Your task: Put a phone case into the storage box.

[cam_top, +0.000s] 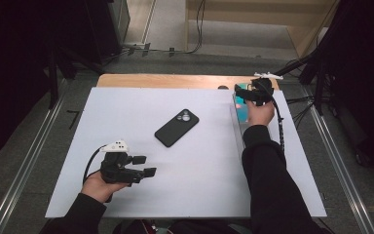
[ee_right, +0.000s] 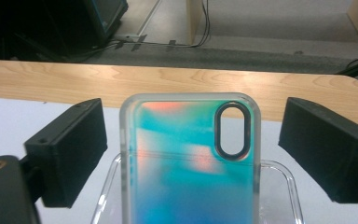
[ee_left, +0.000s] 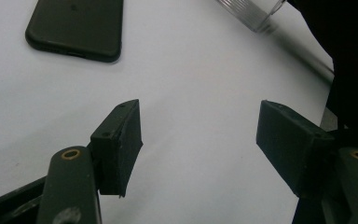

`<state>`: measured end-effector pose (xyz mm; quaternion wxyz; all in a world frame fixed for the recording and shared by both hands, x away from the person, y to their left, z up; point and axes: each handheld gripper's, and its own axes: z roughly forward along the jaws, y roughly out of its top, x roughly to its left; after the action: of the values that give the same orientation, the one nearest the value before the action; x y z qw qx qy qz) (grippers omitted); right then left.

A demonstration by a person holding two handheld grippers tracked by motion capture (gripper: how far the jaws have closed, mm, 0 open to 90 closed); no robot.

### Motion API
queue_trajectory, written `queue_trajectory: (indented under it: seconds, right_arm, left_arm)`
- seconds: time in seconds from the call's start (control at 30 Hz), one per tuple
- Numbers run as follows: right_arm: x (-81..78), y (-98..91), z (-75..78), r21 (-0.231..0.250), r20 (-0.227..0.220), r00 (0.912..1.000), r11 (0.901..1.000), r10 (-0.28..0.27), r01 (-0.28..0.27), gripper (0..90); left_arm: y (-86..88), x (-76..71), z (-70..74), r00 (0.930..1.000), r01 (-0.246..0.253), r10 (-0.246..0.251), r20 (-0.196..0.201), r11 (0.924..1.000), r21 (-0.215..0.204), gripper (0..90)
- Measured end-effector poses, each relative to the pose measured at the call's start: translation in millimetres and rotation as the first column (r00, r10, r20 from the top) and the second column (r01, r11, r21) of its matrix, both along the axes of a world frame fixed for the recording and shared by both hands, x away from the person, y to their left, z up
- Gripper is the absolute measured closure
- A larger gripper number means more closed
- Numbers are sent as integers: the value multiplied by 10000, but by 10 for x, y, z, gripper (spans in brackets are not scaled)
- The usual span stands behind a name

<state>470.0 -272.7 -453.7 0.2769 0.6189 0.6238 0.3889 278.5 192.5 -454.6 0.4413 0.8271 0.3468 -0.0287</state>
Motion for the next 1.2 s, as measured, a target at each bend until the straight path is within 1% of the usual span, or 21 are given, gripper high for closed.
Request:
queue_trajectory:
  seconds: [0.1,0.2,0.23,0.33,0.4,0.53,0.57,0.63,0.7,0.77,0.87,0.93,1.03,1.07,1.1,1.13,1.17,1.2]
  right_arm:
    - [-45,-17,66,107,-55,10000,9999,80,-80,56]
    - [-94,-29,125,167,-206,9997,9997,162,-159,56]
    - [-119,-35,150,273,-336,9992,9994,220,-210,56]
    - [-196,-48,205,524,-332,9983,9976,480,-462,56]
    - [-246,-47,251,536,-405,9974,9969,593,-571,56]
    - [-333,-20,328,594,-697,9909,9921,1148,-1107,56]
    - [-369,-9,351,570,-678,9888,9900,1326,-1289,56]
    - [-432,12,387,687,-671,9845,9851,1621,-1575,56]
    - [-484,26,409,863,-752,9777,9780,1963,-1897,57]
    - [-556,51,428,1064,-878,9681,9685,2345,-2250,57]
    - [-647,96,436,1296,-979,9511,9513,2928,-2796,57]
    - [-715,132,442,1206,-979,9452,9465,3115,-2994,60]
    - [-810,175,445,1093,-882,9389,9401,3328,-3230,62]
    - [-843,192,440,1136,-867,9360,9368,3412,-3310,62]
    - [-863,200,435,1266,-903,9316,9319,3521,-3399,62]
    - [-883,206,430,1465,-900,9291,9275,3587,-3439,62]
    - [-898,211,431,1538,-907,9257,9236,3672,-3513,62]
    - [-919,218,432,1613,-912,9193,9166,3829,-3658,62]
  left_arm:
    - [-4,-1,3,10000,-6,6,8,10000,0,313]
    - [-9,10,6,10000,-33,33,-88,10000,-16,313]
    - [-9,14,6,9999,-35,35,-112,10000,-4,313]
    - [-14,32,7,9998,-52,53,-181,10000,53,312]
    - [-20,46,6,9996,-65,66,-262,10000,37,312]
    - [-36,80,12,9992,-99,99,-390,10000,-8,312]
    - [-38,88,11,9993,-80,80,-367,10000,-11,312]
    - [-44,102,10,9990,-98,97,-428,9999,-30,312]
    - [-45,125,11,9990,-64,63,-444,10000,-23,312]
    - [-47,143,11,9988,-51,45,-497,9999,-106,312]
    - [-40,163,9,9985,-40,35,-550,10000,-85,311]
    - [-38,175,9,9986,-63,60,-529,10000,-58,311]
    - [-46,195,25,9984,-30,23,-570,9999,-115,310]
    - [-49,198,29,9983,-26,19,-575,9999,-120,305]
    - [-49,205,30,9986,0,-7,-538,9999,-128,296]
    - [-47,212,35,9985,51,-57,-537,9999,-100,296]
    - [-45,220,40,9985,52,-57,-541,9999,-102,296]
    - [-38,232,47,9985,56,-61,-538,9999,-94,296]
